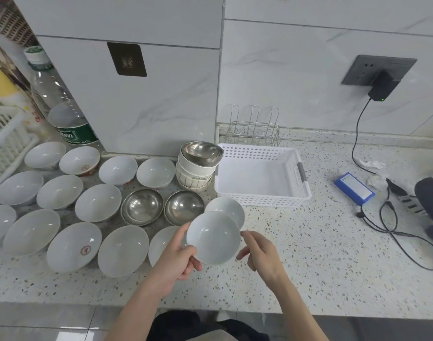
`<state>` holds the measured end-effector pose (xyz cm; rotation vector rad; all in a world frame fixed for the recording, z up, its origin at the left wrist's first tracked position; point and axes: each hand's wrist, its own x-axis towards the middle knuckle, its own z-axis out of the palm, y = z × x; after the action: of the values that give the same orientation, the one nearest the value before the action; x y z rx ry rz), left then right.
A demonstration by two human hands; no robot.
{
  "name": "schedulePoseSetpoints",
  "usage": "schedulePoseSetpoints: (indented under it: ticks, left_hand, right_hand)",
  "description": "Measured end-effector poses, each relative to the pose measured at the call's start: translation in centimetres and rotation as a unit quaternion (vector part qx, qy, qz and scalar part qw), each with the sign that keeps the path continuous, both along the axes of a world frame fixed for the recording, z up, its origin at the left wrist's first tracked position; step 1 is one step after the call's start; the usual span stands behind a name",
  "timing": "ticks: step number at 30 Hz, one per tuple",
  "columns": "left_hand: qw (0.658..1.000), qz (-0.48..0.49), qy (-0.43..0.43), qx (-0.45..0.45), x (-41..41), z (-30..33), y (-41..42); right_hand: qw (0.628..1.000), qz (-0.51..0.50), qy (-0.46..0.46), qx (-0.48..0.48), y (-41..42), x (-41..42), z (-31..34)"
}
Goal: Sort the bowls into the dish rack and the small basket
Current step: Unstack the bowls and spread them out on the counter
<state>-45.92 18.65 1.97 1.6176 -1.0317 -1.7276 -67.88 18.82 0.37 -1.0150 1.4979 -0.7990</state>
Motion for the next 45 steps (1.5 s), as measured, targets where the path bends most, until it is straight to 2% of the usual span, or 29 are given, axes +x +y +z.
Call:
schedulePoseSetpoints:
  ticks: [3, 9, 17, 21, 28, 40, 45]
  left_hand:
    - [0.999, -0.039, -0.023, 0.003, -1.0, -0.2, 0.8]
    - [0.992, -0.082, -0.100, -0.002, -2.1, -1.3, 2.2]
    - [0.960, -0.153, -0.229, -0.043, -3.2, -2.4, 3.4]
    - [0.957, -0.183, -0.215, -0.071, -3.4, -2.5, 3.7]
    - [0.944, -0.170, -0.262, -0.103, -3.7, -3.0, 4.0]
    - [0.940, -0.155, -0.289, -0.094, -3.8, -4.1, 4.0]
    - [0.937, -0.151, -0.304, -0.082, -3.7, -4.1, 3.8]
  right_hand:
    - [0.999, 0.033, -0.010, -0.006, 0.9, -0.3, -0.4]
    - [0.993, 0.091, 0.072, 0.030, 1.9, -1.3, -2.2]
    - [0.985, 0.100, 0.134, 0.031, 2.5, -1.2, -3.7]
    - [0.979, 0.123, 0.162, 0.031, 2.3, -1.2, -3.9]
    - [0.977, 0.143, 0.157, 0.034, 1.7, -1.0, -4.1]
    - [0.975, 0.173, 0.137, 0.035, 1.6, -1.5, -4.9]
    - [0.978, 0.173, 0.102, 0.057, 1.4, -1.9, -4.7]
